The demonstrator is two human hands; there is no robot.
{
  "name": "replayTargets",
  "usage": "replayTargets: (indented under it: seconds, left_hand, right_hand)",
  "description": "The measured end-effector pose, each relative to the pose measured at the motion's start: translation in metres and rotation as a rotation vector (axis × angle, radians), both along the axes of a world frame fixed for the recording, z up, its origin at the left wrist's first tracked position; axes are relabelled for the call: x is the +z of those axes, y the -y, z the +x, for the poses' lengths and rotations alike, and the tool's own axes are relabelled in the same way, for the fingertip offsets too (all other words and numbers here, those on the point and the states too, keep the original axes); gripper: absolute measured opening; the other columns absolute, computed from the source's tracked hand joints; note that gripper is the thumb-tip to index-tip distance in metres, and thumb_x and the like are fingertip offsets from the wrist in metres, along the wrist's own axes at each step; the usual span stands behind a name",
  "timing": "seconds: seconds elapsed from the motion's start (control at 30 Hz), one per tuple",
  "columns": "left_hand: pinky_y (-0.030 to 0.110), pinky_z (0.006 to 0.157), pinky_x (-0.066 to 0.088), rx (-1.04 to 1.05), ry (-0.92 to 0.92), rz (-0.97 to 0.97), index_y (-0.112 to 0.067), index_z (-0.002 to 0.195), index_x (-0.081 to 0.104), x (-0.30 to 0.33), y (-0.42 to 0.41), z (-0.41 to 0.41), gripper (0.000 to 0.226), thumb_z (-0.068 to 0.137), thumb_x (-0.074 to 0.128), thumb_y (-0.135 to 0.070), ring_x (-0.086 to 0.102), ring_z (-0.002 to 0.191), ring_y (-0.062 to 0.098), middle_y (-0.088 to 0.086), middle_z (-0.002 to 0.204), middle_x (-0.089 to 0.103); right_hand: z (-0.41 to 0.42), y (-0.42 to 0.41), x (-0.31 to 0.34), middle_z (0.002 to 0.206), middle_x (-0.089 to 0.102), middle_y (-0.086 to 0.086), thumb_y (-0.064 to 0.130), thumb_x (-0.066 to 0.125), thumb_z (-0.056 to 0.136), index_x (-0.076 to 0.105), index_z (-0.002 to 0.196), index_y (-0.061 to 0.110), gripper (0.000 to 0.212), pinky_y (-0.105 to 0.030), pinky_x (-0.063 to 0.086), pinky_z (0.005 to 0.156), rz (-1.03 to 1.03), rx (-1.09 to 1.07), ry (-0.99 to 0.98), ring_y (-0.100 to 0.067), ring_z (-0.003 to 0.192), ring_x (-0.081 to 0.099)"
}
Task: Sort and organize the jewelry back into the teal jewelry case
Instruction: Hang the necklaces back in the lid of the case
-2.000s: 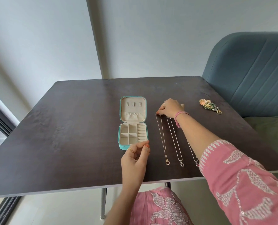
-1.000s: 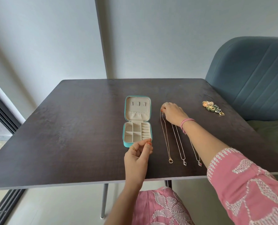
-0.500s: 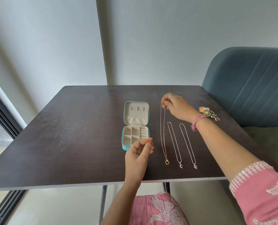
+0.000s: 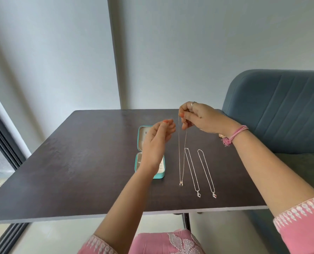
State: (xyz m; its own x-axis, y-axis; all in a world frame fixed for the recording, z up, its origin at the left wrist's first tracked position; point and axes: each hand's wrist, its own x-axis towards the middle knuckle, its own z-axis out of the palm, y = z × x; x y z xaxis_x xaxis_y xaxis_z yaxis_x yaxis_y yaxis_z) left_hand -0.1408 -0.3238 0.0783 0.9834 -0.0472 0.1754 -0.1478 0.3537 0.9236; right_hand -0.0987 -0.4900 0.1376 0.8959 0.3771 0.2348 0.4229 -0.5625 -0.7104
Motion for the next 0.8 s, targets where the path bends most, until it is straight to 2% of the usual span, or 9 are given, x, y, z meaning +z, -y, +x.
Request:
replayTargets:
  seconds: [0.1,0.23,0.33,0.4,0.47,0.57,0.67,0.8]
  left_hand:
    - [0.030,0.094,0.050,-0.085,-0.017,-0.002,-0.009,0.110,0.066,0.017,0.001,0.003,0.035,0.101,0.041,-0.032,0.067,0.101,0.016,0.009,0.105,0.071]
    - [0.032,0.095,0.047,-0.156,-0.005,0.001,-0.013,0.098,0.067,0.035,0.002,0.003,0.038,0.102,0.037,-0.035,0.068,0.099,0.018,0.007,0.096,0.073]
    - [0.032,0.094,0.047,-0.161,-0.036,0.041,-0.012,0.099,0.065,0.042,-0.001,0.008,0.039,0.101,0.038,-0.039,0.068,0.099,0.021,0.010,0.101,0.071]
    - [0.032,0.090,0.050,-0.170,-0.058,0.053,-0.008,0.098,0.065,0.045,-0.003,0.011,0.041,0.100,0.039,-0.041,0.066,0.088,0.020,0.010,0.095,0.069]
    - [0.032,0.083,0.052,-0.199,-0.070,0.030,-0.007,0.091,0.065,0.050,-0.006,0.013,0.042,0.099,0.041,-0.041,0.062,0.073,0.017,0.006,0.079,0.065]
    - [0.029,0.073,0.052,-0.261,-0.073,0.000,-0.010,0.081,0.064,0.058,-0.010,0.010,0.039,0.099,0.043,-0.038,0.052,0.057,0.012,0.000,0.064,0.056]
    - [0.024,0.063,0.048,-0.337,-0.056,-0.027,-0.012,0.084,0.065,0.062,-0.011,0.008,0.032,0.098,0.046,-0.033,0.042,0.049,0.009,-0.003,0.061,0.049]
    - [0.022,0.059,0.047,-0.372,-0.040,-0.041,-0.013,0.086,0.066,0.065,-0.013,0.007,0.027,0.098,0.048,-0.029,0.040,0.049,0.008,-0.005,0.061,0.049]
  right_hand:
    - [-0.005,-0.003,0.010,0.079,0.058,-0.003,0.017,0.046,0.100,0.055,0.093,0.011,0.013,-0.028,0.057,0.080,0.032,0.019,0.013,-0.013,0.072,0.068]
    - [-0.007,-0.005,0.021,0.082,0.063,-0.003,0.018,0.049,0.099,0.058,0.094,0.015,0.011,-0.030,0.056,0.081,0.058,0.032,0.032,-0.012,0.073,0.066]
    - [-0.009,-0.007,0.028,0.084,0.062,-0.001,0.018,0.049,0.099,0.058,0.095,0.018,0.010,-0.029,0.056,0.081,0.042,0.034,0.047,-0.011,0.074,0.065]
    - [-0.011,-0.009,0.032,0.083,0.060,-0.002,0.018,0.050,0.099,0.058,0.096,0.015,0.010,-0.027,0.056,0.077,0.054,0.027,0.048,-0.011,0.072,0.063]
    - [-0.012,-0.009,0.035,0.085,0.060,-0.002,0.020,0.051,0.098,0.059,0.099,0.012,0.011,-0.027,0.055,0.076,0.055,0.007,0.063,-0.011,0.071,0.062]
    - [-0.013,-0.009,0.038,0.091,0.060,-0.007,0.021,0.052,0.098,0.061,0.100,0.012,0.012,-0.033,0.057,0.080,0.093,0.013,0.047,-0.019,0.079,0.061]
    - [-0.016,-0.013,0.036,0.093,0.061,-0.007,0.019,0.051,0.098,0.061,0.099,0.013,0.012,-0.031,0.056,0.078,0.156,0.040,0.012,-0.019,0.077,0.058]
    - [-0.019,-0.016,0.033,0.092,0.060,-0.006,0.017,0.048,0.100,0.061,0.099,0.012,0.014,-0.033,0.055,0.080,0.242,0.069,-0.027,-0.015,0.075,0.057]
